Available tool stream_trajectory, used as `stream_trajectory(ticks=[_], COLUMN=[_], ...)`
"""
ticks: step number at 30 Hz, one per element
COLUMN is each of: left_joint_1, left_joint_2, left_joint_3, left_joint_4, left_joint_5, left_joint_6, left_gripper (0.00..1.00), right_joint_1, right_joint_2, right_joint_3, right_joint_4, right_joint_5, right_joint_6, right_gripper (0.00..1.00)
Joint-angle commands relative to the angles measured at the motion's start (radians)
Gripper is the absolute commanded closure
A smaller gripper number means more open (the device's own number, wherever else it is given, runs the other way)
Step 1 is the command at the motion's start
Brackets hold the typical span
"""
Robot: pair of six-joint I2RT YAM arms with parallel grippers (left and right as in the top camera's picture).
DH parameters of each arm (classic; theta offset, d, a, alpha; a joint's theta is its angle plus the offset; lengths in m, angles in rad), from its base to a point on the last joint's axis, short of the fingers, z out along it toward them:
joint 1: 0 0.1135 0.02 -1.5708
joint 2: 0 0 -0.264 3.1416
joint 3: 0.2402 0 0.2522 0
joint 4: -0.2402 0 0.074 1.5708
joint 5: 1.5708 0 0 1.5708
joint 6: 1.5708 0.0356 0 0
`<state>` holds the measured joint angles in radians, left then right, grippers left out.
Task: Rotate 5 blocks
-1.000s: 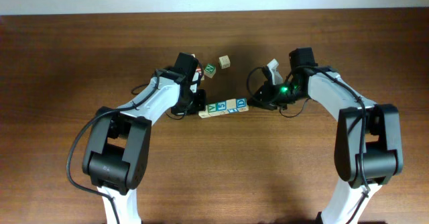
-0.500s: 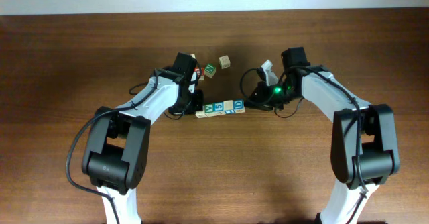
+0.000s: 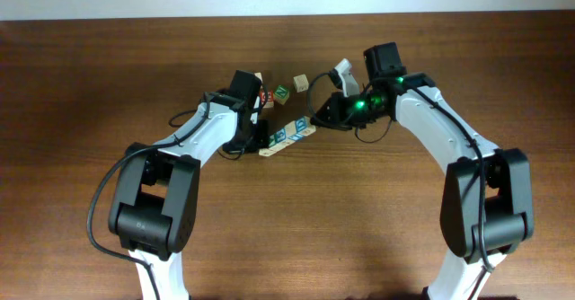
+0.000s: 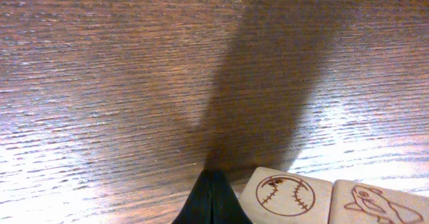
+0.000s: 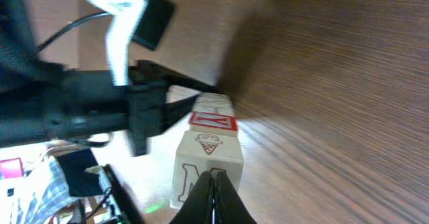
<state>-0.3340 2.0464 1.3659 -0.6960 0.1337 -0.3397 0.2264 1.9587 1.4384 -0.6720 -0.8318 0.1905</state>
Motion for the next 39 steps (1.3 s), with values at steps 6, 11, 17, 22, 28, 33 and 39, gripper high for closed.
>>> stream_trajectory(ticks=[6,11,17,22,28,33,39], left_joint_1=[-0.054,-0.054,-0.054,-0.035,0.029,0.036,0.036], left_joint_2=[0.009,0.009,0.009,0.008,0.008,0.008,0.008], left_joint_3=[0.007,0.007,0.007,0.007,0.008,0.008,0.008], left_joint_4=[0.03,0.03,0.03,0.029,0.008,0.003,0.003], left_joint_5=[0.219,0.219,0.219,0.219,0.23,0.23,0.23], left_joint_6=[-0.003,-0.003,-0.003,-0.003,-0.003,-0.003,-0.003], left_gripper=[1.0,1.0,1.0,1.0,1.0,1.0,1.0], right_joint_1=[0.108,0.108,0.108,0.108,0.108,0.108,0.109], right_joint_2=[0.029,0.029,0.029,0.029,0.029,0.029,0.029], right_joint_3=[-0.019,-0.019,-0.019,-0.019,-0.019,-0.019,-0.019], right_joint_4=[-0.005,-0.005,-0.005,-0.003,-0.001,0.002,0.032], right_joint_5=[-0.072,-0.05,-0.049,-0.046,-0.046,-0.024,-0.02], right_joint_6=[0.014,0.029,0.032,0.036,0.04,0.056,0.084], right_gripper=[0.95,0.96,0.95,0.96,0.96,0.96,0.95])
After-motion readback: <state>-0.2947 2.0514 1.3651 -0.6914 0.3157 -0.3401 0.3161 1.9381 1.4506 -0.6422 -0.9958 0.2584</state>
